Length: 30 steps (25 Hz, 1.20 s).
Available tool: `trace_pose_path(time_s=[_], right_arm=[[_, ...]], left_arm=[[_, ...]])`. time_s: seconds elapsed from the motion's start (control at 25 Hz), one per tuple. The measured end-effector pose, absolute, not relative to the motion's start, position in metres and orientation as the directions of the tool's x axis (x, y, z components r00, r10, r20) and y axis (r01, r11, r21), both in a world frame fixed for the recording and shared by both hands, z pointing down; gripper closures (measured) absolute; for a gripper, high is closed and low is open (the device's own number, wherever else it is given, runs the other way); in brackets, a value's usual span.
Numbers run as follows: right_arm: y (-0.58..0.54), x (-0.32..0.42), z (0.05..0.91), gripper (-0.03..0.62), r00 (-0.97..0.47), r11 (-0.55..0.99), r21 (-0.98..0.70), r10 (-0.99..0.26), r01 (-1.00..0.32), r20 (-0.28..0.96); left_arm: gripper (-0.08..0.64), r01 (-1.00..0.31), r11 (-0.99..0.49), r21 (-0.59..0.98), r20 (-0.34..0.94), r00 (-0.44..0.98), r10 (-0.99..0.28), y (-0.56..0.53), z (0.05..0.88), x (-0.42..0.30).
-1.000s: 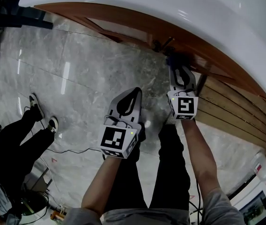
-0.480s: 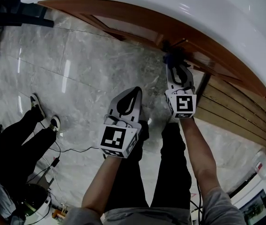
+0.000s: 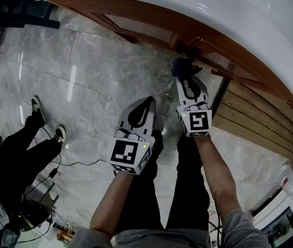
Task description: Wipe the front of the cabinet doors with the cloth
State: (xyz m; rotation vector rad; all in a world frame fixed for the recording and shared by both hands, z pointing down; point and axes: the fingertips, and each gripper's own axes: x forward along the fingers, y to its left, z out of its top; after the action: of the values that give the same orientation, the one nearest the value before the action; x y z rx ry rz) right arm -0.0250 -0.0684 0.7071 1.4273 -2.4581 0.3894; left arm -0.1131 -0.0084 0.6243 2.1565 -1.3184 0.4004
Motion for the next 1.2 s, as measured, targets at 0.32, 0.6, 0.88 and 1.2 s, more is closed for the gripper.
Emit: trace_pose_path(time_s=[0.32,0.6,0.88,1.2], right_arm=[[-0.042,-0.021,0.676,0.525,-0.483,0.476,-0.111,-0.802,-0.872,0.351],[-0.017,-0.001,0.602,0.525,-0.461,0.443,-0.134,-0.820,-0.887,0.340],[-0.009,0.012,0.510,0.525,-0.434,0.408,-0.149,-0.860,-0.901,0.268],[-0.004,0.022,0.423,0.525,-0.412,0.381,-0.172,-0.886,-0.908,0.214]], left_arm=[[0.552,-0.875,-0.370,0.313,0.521,0.484,-0.703,0.003,0.604,-0.105],[0.552,-0.859,-0.407,0.310,0.518,0.512,-0.686,0.013,0.548,-0.092],[0.552,-0.810,-0.523,0.264,0.491,0.580,-0.650,0.013,0.479,-0.067],[0.552,-0.781,-0.578,0.237,0.474,0.612,-0.633,0.017,0.409,-0.050]])
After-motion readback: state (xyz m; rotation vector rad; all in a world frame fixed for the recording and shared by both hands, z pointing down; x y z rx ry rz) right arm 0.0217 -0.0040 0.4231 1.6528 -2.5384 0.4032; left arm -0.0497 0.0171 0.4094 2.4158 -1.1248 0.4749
